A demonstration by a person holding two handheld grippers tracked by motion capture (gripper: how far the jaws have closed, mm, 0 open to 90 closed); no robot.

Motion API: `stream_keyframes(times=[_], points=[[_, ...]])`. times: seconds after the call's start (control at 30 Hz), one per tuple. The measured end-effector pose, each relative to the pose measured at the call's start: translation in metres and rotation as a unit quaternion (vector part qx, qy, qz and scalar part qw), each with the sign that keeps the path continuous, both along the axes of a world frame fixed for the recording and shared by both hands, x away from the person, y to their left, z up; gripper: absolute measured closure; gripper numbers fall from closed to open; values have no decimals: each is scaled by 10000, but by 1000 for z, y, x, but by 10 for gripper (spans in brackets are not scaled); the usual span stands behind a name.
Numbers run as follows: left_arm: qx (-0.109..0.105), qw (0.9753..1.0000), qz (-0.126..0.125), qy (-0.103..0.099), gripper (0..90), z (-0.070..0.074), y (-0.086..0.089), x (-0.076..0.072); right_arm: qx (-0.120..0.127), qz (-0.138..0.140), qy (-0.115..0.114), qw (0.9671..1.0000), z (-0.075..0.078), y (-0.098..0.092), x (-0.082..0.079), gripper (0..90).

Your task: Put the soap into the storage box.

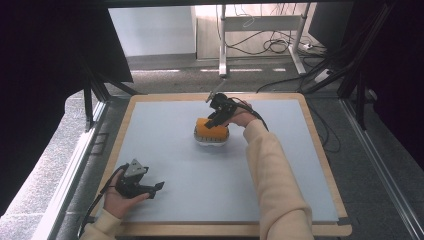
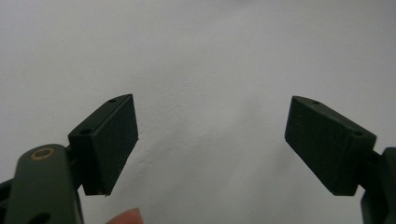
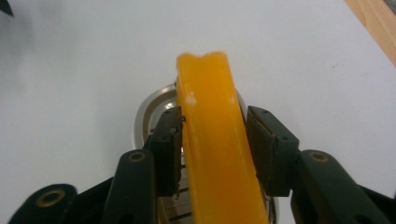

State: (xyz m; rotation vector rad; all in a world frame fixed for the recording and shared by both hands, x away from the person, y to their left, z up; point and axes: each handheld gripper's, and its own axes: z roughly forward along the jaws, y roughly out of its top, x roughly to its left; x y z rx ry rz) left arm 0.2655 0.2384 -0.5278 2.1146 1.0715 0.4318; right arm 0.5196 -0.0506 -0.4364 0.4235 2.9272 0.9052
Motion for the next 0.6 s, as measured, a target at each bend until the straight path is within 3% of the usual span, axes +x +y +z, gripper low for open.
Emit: stream_keyframes(times=[0.1,0.27,0.6], points=[[-25,10000,8,4,172,0,-1,0,-58,-85,-100,9999,4,-2,-1,519],[-11,10000,-1,4,172,0,-1,0,-116,-308,-293,9990,3,-5,-4,380],[15,10000,-3,1,173,0,-1,0,-10,-755,-347,9965,1,-10,-3,270]])
